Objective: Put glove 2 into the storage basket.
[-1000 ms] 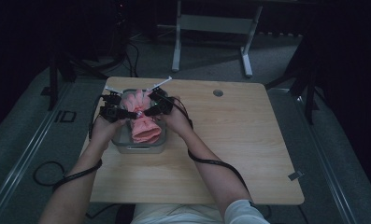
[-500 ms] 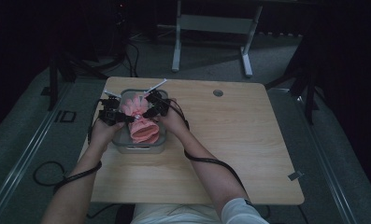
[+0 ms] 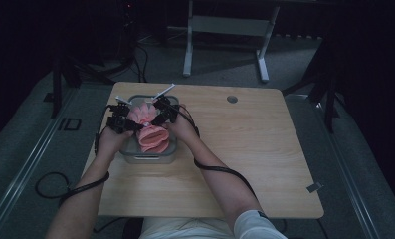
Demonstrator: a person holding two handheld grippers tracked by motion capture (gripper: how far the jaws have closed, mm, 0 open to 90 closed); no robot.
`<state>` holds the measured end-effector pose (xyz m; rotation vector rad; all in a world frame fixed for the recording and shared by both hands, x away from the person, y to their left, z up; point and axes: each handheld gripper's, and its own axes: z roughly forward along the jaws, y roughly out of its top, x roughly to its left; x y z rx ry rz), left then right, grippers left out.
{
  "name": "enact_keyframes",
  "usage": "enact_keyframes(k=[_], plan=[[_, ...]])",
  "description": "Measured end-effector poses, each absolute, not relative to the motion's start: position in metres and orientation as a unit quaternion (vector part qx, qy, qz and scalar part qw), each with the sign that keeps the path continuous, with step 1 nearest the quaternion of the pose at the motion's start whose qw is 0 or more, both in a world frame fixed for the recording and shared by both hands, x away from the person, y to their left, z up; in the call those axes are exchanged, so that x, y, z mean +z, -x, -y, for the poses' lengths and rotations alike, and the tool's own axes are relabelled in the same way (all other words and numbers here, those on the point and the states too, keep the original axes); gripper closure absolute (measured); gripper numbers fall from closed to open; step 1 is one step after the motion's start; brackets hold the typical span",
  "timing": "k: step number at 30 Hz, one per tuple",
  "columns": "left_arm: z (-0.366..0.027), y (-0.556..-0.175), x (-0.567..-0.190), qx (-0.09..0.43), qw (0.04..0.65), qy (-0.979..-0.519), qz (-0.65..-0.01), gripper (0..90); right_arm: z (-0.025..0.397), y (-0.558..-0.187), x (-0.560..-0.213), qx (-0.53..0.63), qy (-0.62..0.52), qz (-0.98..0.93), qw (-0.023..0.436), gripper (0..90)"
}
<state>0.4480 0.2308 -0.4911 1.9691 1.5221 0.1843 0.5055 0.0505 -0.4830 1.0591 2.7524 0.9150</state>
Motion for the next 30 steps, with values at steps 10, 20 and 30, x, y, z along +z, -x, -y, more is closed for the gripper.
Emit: enact_keyframes(k=[10, 20, 30], plan=[[-0.231, -0.445, -0.487, 0.108, 0.320, -0.739, -0.583, 49.3, -0.049, -0.513, -0.479, 0.297, -0.338, -0.892, 0.034, 48.6], [-0.232, -0.442, -0.479, 0.124, 0.329, -0.731, -0.585, 43.2, -0.043, -0.512, -0.464, 0.329, -0.339, -0.881, 0.025, 44.4], [-0.230, -0.436, -0.471, 0.128, 0.353, -0.723, -0.580, 43.0, -0.037, -0.505, -0.450, 0.347, -0.331, -0.877, 0.022, 42.0]])
